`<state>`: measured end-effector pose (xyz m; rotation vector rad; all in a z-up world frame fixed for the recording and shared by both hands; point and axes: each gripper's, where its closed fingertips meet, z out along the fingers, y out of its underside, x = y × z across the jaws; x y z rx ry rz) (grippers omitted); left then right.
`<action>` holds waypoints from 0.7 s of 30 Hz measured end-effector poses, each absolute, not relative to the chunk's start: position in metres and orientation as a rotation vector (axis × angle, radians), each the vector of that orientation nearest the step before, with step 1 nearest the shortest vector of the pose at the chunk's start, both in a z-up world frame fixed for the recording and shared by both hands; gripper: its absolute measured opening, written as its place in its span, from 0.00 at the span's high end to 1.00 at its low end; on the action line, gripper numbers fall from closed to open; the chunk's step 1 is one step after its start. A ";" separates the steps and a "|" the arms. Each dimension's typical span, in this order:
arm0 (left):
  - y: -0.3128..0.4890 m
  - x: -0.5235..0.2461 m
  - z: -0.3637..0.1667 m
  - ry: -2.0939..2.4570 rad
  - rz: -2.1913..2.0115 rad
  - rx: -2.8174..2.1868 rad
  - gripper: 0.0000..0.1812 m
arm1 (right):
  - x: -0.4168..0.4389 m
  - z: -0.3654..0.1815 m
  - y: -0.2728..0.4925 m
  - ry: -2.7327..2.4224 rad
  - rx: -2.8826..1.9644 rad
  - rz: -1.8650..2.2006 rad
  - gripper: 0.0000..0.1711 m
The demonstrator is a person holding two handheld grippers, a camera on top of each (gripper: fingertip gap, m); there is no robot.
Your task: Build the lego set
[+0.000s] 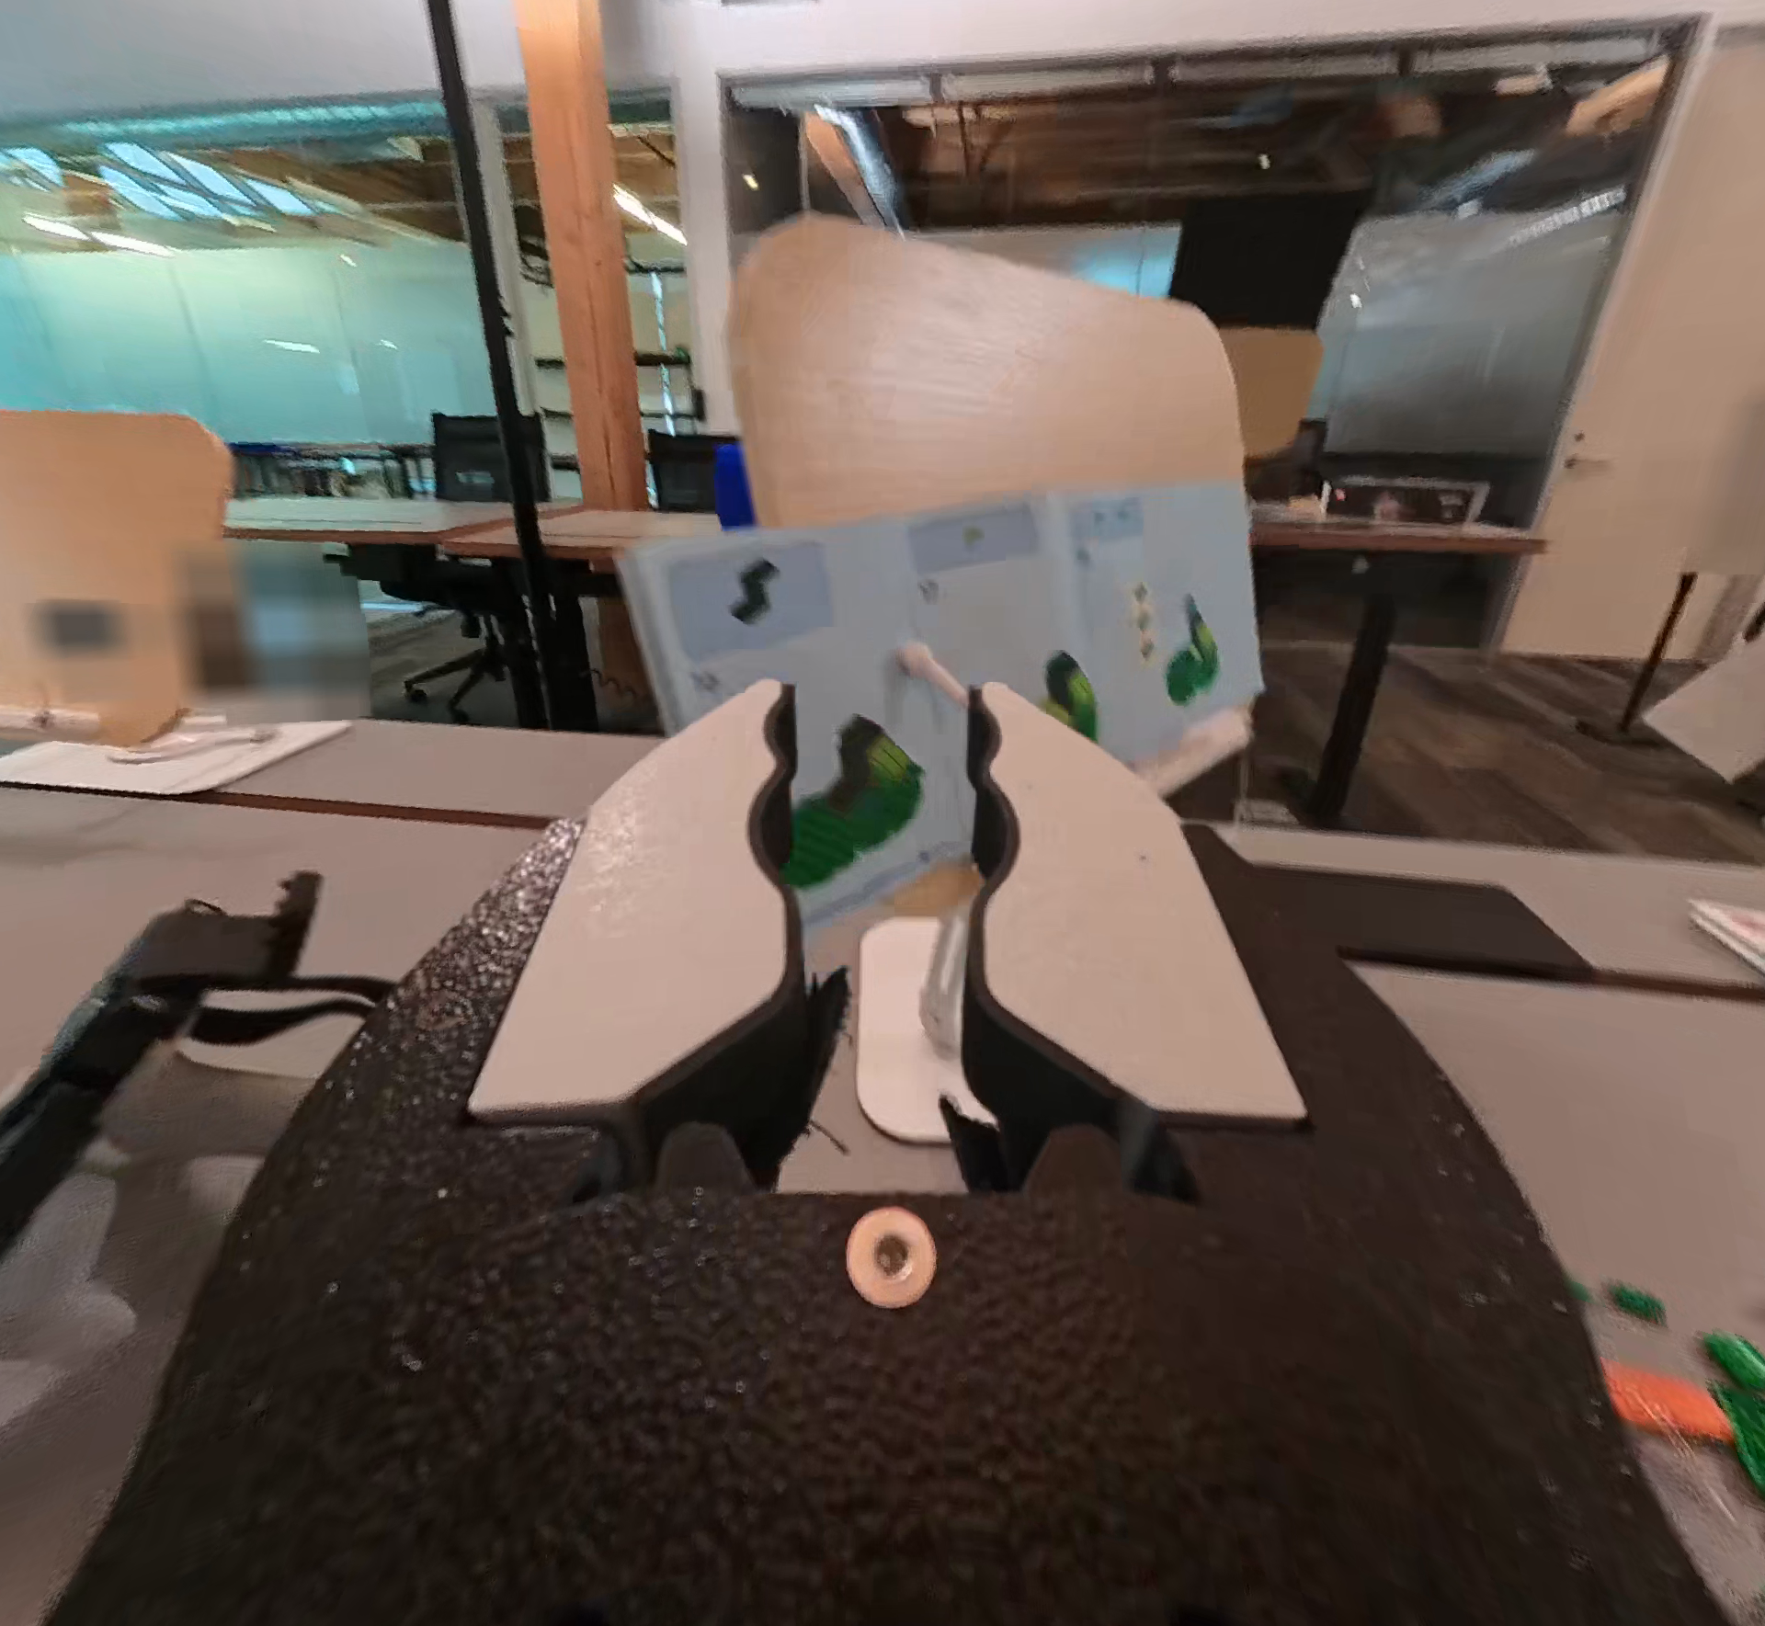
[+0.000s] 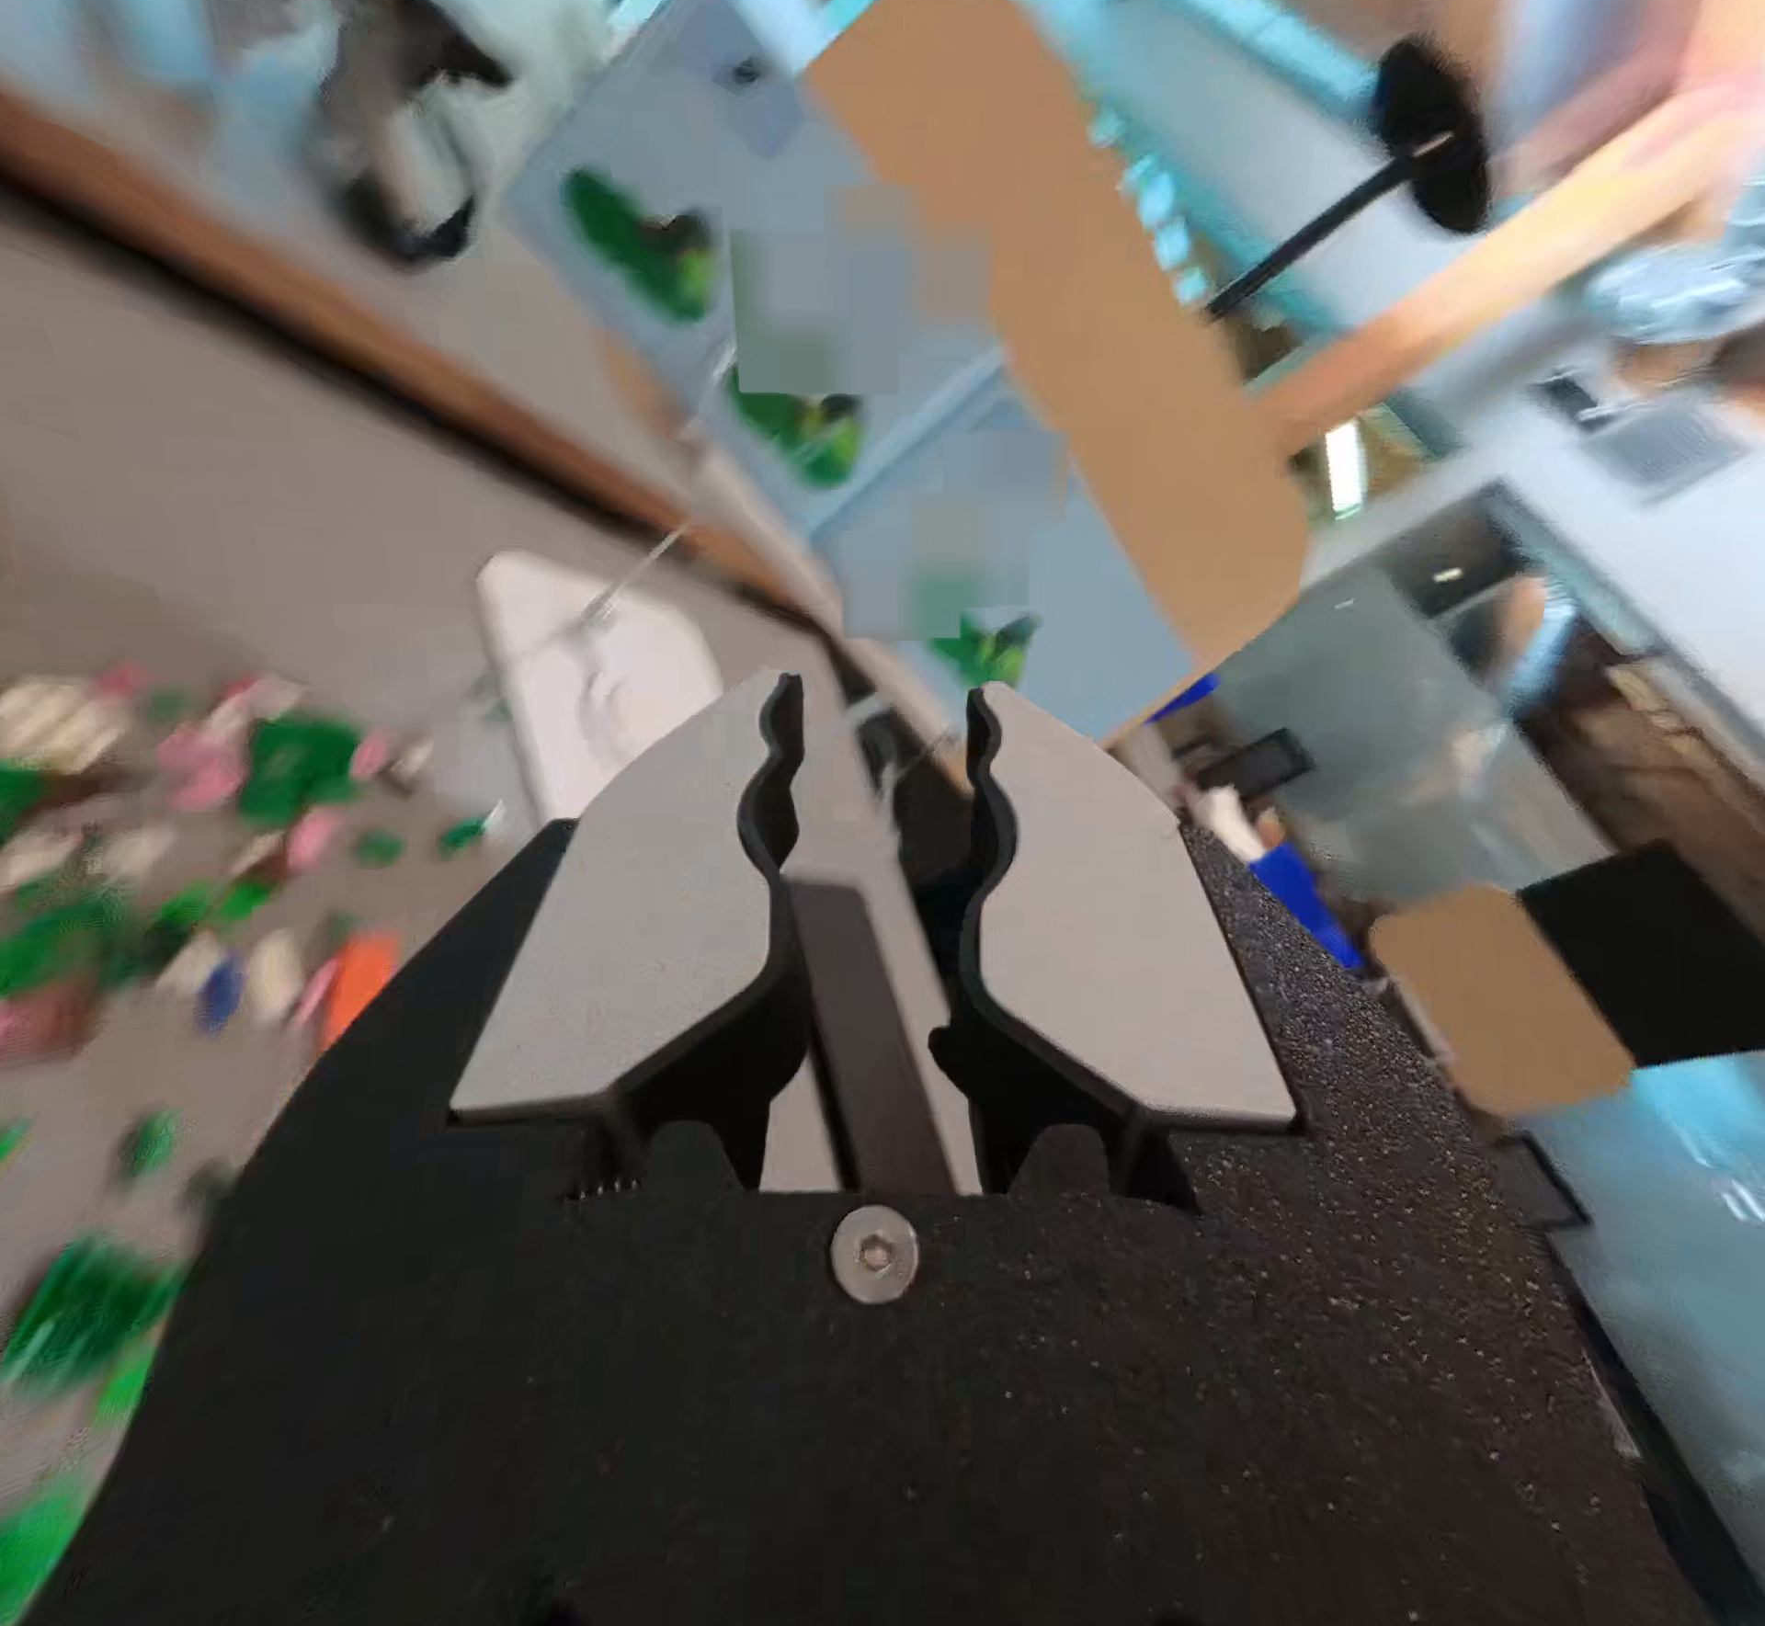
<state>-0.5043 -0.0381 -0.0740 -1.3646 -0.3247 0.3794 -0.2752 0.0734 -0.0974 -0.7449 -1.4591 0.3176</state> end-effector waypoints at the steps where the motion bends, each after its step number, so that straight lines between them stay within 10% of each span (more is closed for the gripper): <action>1: -0.035 -0.494 -0.082 -0.312 0.352 -1.398 0.83 | -0.258 -0.109 0.071 -1.532 -0.779 0.279 0.80; 12: -0.060 -0.343 -0.193 -0.040 0.138 -1.655 0.78 | -0.058 -0.180 0.048 -1.534 -1.180 0.409 0.79; 21: -0.087 -0.366 -0.222 -0.368 0.174 -1.512 0.60 | 0.032 -0.224 0.080 -1.096 -1.407 0.364 0.79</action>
